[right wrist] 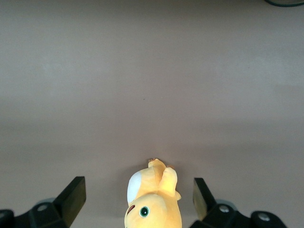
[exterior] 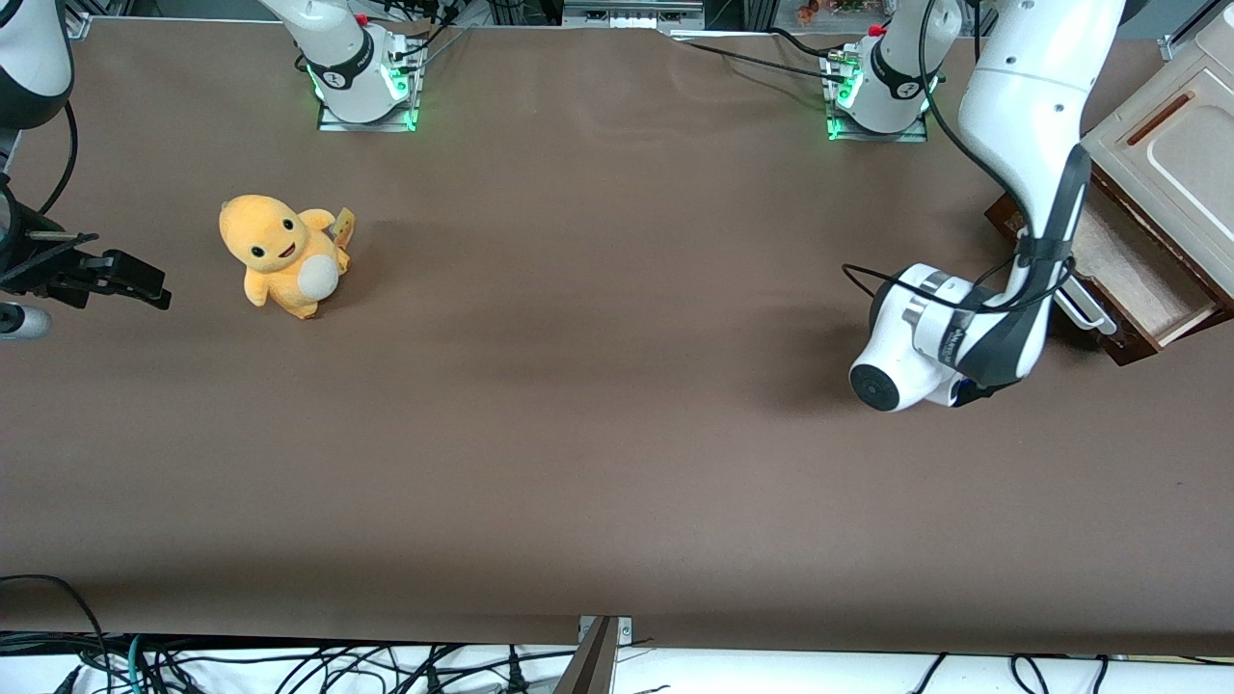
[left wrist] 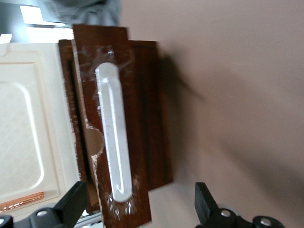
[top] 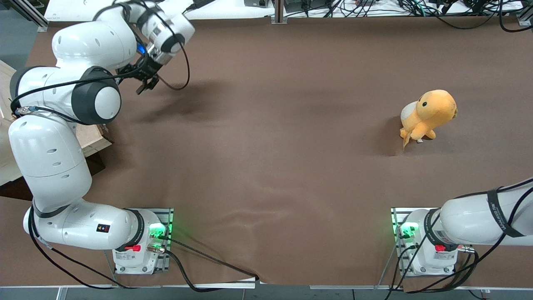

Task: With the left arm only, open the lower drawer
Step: 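Open the left gripper and back it away from the handle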

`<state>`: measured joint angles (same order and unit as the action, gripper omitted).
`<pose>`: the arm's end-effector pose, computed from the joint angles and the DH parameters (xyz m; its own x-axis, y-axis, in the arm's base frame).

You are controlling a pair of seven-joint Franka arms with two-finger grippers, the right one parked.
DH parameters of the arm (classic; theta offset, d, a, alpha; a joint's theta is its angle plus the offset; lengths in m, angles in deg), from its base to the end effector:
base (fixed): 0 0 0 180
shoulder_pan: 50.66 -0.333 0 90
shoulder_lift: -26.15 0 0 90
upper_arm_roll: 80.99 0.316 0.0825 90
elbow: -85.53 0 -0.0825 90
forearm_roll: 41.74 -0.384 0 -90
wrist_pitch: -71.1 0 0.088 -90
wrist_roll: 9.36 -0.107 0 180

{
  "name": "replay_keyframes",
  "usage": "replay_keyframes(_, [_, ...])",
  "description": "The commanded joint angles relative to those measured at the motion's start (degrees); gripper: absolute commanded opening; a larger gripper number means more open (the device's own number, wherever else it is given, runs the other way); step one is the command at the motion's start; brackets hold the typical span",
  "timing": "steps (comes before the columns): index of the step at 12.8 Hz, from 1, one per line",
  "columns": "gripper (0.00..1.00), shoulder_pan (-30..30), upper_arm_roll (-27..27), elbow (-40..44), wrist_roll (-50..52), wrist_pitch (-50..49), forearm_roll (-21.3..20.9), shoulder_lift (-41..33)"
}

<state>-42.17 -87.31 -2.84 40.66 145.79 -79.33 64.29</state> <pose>0.6040 -0.0709 0.2509 0.8409 0.5208 -0.1471 0.1571 -0.4950 -0.8546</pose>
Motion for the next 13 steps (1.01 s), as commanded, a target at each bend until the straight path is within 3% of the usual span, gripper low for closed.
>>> replay_keyframes(1, [1.00, -0.50, 0.34, 7.58, -7.47, -0.86, 6.90, -1.40])
replay_keyframes(3, [1.00, -1.63, -0.09, 9.09, -9.32, -0.16, 11.46, -5.08])
replay_keyframes(8, [1.00, -5.33, -0.27, 16.48, -22.40, 1.06, 29.82, -8.69])
replay_keyframes(10, [1.00, -5.86, -0.10, 16.48, -30.20, 4.22, 31.88, -11.76])
replay_keyframes(13, [1.00, -8.84, -0.10, 16.48, -43.92, 5.02, 40.74, -15.89])
